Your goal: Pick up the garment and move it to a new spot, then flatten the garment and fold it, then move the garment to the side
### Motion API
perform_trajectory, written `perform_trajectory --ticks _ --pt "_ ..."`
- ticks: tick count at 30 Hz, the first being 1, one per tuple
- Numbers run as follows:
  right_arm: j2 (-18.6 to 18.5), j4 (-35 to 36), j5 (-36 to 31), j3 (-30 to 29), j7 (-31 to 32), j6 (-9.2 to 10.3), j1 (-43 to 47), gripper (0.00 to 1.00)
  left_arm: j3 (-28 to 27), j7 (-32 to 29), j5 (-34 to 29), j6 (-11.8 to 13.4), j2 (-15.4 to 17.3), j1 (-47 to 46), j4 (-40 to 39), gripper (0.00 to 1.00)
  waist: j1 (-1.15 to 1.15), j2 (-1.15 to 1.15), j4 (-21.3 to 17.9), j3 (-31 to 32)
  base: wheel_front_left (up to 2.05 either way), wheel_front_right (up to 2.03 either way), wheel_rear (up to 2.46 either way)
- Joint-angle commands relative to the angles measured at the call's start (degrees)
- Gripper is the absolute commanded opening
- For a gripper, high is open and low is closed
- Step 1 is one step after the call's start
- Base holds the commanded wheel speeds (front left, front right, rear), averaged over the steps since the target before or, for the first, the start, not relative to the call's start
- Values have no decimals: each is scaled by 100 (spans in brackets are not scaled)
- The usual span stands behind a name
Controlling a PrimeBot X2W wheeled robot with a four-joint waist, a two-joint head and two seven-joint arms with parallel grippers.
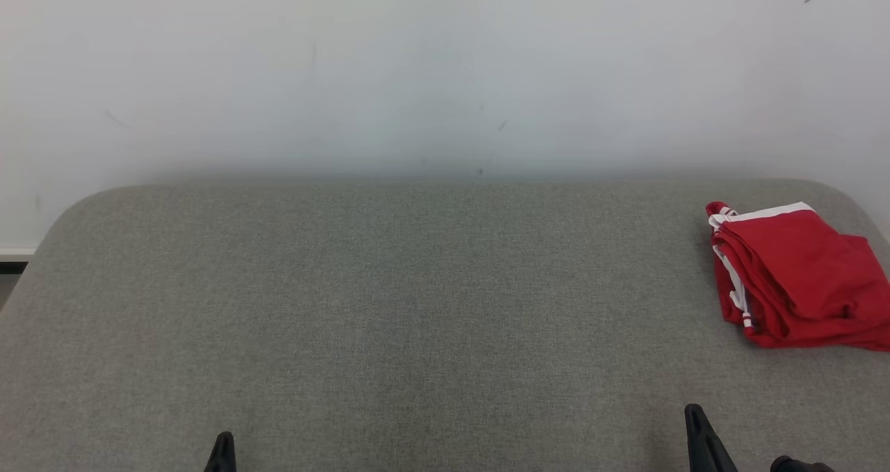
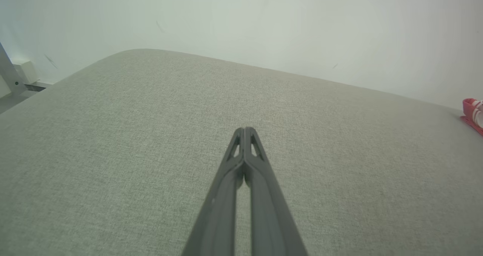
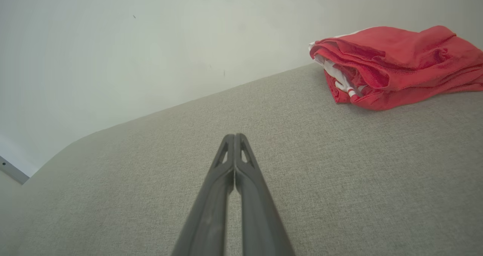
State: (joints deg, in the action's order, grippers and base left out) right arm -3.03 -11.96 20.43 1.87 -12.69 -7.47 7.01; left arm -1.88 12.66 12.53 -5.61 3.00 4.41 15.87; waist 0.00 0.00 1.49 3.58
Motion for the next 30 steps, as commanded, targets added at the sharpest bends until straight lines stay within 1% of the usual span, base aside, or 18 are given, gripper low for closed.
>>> perform_trajectory --ticks 1,16,30 --pt "-51 65 288 -53 57 0 -170 0 9 -30 308 -22 8 -202 -80 0 0 0 -2 -5 0 0 0" --pt "-120 -44 1765 -255 472 -1 -465 0 82 -267 1899 -56 5 -434 -74 0 0 0 -21 -55 0 0 0" --pt "-154 -127 2917 -443 825 -2 -696 0 111 -485 3153 -89 2 -640 -38 0 0 0 -39 -102 0 0 0"
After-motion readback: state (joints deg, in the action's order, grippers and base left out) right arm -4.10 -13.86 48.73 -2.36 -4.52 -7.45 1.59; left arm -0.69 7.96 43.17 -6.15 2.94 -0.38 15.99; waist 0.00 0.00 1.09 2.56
